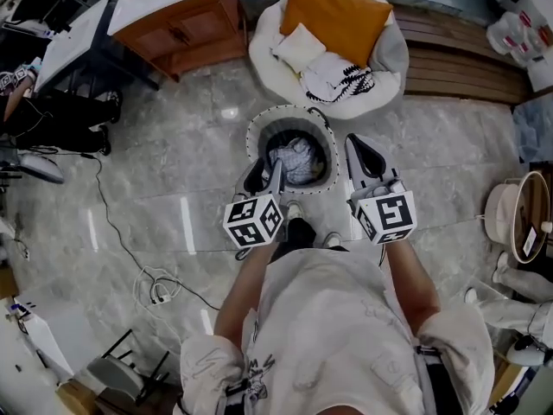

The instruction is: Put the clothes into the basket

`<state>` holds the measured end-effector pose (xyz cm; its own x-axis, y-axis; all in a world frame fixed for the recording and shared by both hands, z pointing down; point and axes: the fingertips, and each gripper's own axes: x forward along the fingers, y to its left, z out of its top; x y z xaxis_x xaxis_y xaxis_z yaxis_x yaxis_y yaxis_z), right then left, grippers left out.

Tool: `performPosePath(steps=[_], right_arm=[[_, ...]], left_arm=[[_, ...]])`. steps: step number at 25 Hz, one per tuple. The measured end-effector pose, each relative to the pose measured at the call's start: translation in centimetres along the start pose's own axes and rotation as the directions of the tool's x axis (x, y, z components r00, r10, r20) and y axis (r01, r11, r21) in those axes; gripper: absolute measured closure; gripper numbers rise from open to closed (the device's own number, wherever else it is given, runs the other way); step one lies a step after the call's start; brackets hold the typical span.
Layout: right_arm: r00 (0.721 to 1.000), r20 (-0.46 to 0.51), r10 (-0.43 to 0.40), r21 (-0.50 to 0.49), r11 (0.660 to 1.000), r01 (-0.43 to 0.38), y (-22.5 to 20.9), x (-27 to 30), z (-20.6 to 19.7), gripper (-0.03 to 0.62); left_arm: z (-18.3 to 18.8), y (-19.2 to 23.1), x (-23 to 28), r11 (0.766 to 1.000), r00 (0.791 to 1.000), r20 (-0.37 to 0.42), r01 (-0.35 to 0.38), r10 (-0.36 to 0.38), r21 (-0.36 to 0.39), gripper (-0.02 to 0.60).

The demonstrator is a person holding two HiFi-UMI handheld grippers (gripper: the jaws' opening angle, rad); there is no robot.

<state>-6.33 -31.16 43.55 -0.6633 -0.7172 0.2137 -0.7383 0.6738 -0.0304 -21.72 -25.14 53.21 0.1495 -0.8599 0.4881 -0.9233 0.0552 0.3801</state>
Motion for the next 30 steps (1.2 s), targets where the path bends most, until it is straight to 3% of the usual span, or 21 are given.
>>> performPosePath(steps=[5, 13, 19, 23, 25, 30], right_arm=[[0.999, 0.045, 0.005, -0.019, 1.000, -0.004, 0.3, -1.1, 2.7, 0.606], [0.988, 0.151, 0.012, -0.042, 0.999, -0.005, 0.7, -2.7, 8.4, 0.606], [0.980, 0.200, -0.001, -0.062, 0.998, 0.014, 0.2, -3.9, 10.7, 0.606], [0.978, 0.210, -0.017, -0.056, 0.998, 0.029, -0.4, -4.6, 11.3, 0.606], [0.978, 0.208, -0.019, -0.064, 0.997, 0.033, -0.4, -4.7, 11.4, 0.606], [0.977, 0.210, -0.029, -0.097, 0.994, 0.051, -0.1, -4.7, 11.4, 0.606]], left_arm=[[5.1, -2.5, -3.0, 0.992, 0.987, 0.158, 0.004, -0.023, 0.125, 0.430], [11.5, -5.8, -8.4, 0.959, 0.924, 0.378, -0.055, -0.056, 0.276, 0.453], [15.1, -7.5, -11.2, 0.935, 0.878, 0.475, -0.121, -0.055, 0.332, 0.490], [16.3, -8.8, -12.3, 0.913, 0.856, 0.513, -0.159, -0.062, 0.376, 0.571], [16.8, -9.2, -12.6, 0.905, 0.851, 0.520, -0.161, -0.075, 0.394, 0.574], [16.9, -8.7, -12.9, 0.909, 0.849, 0.524, -0.168, -0.063, 0.381, 0.574]])
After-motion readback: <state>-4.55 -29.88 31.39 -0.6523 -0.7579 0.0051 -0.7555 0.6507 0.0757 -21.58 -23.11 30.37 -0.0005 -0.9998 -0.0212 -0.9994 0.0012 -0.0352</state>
